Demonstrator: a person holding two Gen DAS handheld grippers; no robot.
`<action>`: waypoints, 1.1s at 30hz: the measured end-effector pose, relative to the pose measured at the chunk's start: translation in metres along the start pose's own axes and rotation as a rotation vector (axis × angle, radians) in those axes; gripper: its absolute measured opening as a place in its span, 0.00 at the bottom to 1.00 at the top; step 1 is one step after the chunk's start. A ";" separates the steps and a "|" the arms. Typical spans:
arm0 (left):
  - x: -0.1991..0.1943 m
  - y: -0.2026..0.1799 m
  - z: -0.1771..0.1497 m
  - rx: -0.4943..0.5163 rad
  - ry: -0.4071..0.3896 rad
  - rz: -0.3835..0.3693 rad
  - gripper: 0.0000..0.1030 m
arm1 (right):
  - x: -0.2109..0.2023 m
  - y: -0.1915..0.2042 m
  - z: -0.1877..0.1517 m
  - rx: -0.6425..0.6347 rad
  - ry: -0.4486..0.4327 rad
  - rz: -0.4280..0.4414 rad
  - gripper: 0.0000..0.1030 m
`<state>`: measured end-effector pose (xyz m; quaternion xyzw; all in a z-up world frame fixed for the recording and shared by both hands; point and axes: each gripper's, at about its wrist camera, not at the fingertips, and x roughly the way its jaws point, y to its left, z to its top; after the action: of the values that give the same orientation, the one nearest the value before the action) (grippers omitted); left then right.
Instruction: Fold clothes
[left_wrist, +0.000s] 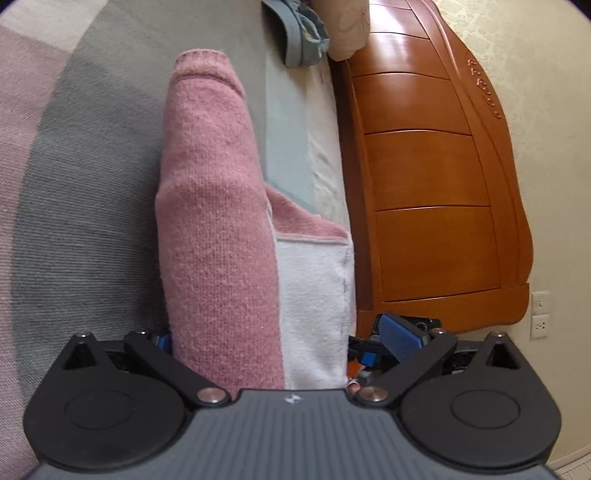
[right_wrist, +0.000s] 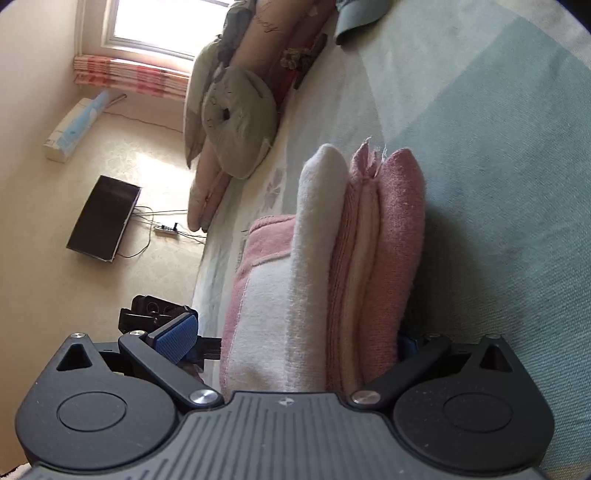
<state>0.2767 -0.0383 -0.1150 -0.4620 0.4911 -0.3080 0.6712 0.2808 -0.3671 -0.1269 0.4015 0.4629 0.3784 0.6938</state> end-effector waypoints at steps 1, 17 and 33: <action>0.001 -0.003 0.001 0.004 0.001 0.010 0.98 | -0.001 0.001 0.001 0.003 0.000 0.001 1.00; 0.036 -0.027 0.008 0.026 0.044 -0.047 0.98 | -0.034 0.017 0.009 -0.015 -0.059 -0.050 1.00; 0.139 -0.057 0.044 0.053 0.171 -0.096 0.98 | -0.129 -0.002 0.056 0.048 -0.204 -0.138 1.00</action>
<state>0.3662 -0.1665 -0.1104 -0.4391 0.5154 -0.3912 0.6233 0.2971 -0.4954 -0.0714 0.4218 0.4254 0.2758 0.7517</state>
